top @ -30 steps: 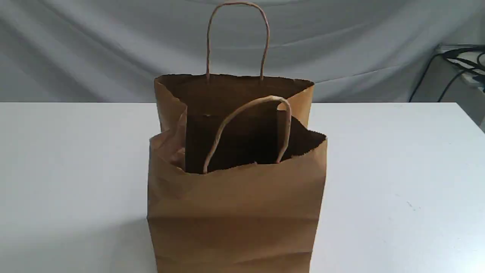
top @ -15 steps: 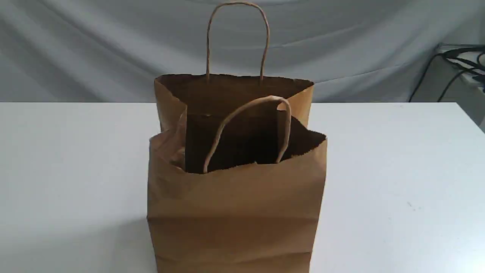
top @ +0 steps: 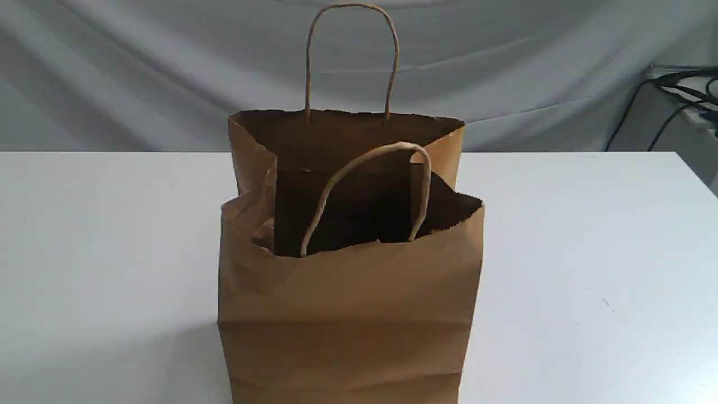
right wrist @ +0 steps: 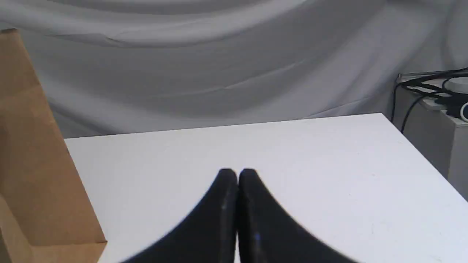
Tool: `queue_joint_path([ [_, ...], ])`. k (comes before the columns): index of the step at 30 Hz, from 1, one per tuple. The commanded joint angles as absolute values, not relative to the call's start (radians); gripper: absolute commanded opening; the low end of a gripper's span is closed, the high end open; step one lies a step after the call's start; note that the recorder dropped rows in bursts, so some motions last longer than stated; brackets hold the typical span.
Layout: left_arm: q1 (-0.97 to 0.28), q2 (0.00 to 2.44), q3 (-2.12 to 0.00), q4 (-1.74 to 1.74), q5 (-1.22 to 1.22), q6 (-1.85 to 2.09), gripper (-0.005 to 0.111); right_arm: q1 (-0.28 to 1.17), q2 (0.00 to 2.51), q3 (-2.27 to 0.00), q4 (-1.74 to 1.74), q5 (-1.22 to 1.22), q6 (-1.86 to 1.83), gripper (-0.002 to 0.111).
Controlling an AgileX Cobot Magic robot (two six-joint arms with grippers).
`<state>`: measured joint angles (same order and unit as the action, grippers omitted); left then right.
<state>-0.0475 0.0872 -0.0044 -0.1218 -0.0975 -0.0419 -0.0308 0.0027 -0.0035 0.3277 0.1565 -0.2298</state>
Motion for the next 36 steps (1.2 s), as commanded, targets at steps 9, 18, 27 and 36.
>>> queue_joint_path([
  [9, -0.046, 0.082, 0.0, 0.045, 0.0, -0.075, 0.0, -0.038, 0.0, 0.0, 0.329, 0.161, -0.232, 0.0],
  [18, -0.046, 0.047, 0.0, 0.037, 0.072, -0.081, 0.0, -0.038, 0.0, 0.0, 0.329, 0.161, -0.23, 0.0],
  [27, -0.046, 0.0, 0.0, -0.02, 0.024, -0.081, 0.0, -0.038, 0.0, 0.0, 0.329, 0.161, -0.23, 0.0],
  [36, -0.046, 0.0, 0.0, -0.02, 0.024, -0.075, 0.0, -0.038, 0.0, 0.0, 0.329, 0.161, -0.232, 0.0],
])
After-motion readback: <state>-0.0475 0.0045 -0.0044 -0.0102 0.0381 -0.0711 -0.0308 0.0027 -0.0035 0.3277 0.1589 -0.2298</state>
